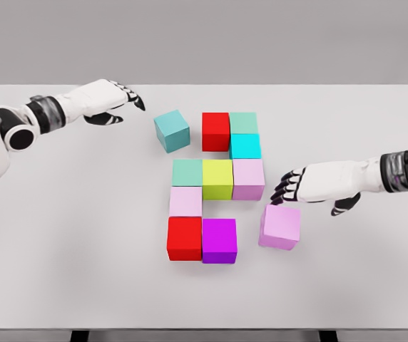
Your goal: Assemble the squares on the desktop into the number 2
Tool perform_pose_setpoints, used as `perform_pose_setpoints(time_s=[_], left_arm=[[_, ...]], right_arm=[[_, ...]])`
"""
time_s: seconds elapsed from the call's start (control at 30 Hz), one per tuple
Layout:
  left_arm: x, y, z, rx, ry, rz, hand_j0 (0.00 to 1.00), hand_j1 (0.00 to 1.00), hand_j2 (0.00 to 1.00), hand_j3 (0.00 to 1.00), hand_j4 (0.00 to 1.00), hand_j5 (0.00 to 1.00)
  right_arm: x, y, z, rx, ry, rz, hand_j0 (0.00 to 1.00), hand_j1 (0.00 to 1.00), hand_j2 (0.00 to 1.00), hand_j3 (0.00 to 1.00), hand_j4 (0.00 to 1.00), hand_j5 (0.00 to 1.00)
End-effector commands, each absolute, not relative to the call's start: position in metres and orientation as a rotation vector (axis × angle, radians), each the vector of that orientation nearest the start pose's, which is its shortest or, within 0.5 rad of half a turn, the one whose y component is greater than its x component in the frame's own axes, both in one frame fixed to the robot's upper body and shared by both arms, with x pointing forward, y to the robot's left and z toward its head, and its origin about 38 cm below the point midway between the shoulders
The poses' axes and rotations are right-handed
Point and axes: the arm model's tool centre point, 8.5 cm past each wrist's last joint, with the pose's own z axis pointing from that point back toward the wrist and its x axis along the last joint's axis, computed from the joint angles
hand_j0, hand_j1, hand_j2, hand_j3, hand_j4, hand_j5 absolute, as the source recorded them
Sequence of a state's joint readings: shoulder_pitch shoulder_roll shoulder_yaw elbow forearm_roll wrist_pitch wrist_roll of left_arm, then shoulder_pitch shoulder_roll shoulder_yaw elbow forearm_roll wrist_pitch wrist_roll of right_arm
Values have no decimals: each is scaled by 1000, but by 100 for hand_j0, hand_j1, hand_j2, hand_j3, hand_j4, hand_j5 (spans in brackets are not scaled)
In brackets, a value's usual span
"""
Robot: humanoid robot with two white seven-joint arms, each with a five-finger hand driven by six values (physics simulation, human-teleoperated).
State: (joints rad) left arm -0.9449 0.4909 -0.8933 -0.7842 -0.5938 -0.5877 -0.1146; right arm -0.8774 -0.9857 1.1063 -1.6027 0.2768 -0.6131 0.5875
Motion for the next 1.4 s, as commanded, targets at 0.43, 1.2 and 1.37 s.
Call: perform_pose_setpoints(time_s=[0.43,1.2,1.37], left_arm=[[533,267,170,514,-1514,-1729,56,56,56,56,56,56],[521,259,137,472,-1427,-1775,56,56,56,56,56,56],[521,258,137,477,-1421,-1777,56,56,56,56,56,56]], right_arm=[[386,-275,198,145,1534,-3217,100,100,100,100,100,100],[421,-375,245,558,1573,-3403,16,16,16,16,16,16],[408,-400,246,491,1318,-3561,17,17,17,17,17,17]])
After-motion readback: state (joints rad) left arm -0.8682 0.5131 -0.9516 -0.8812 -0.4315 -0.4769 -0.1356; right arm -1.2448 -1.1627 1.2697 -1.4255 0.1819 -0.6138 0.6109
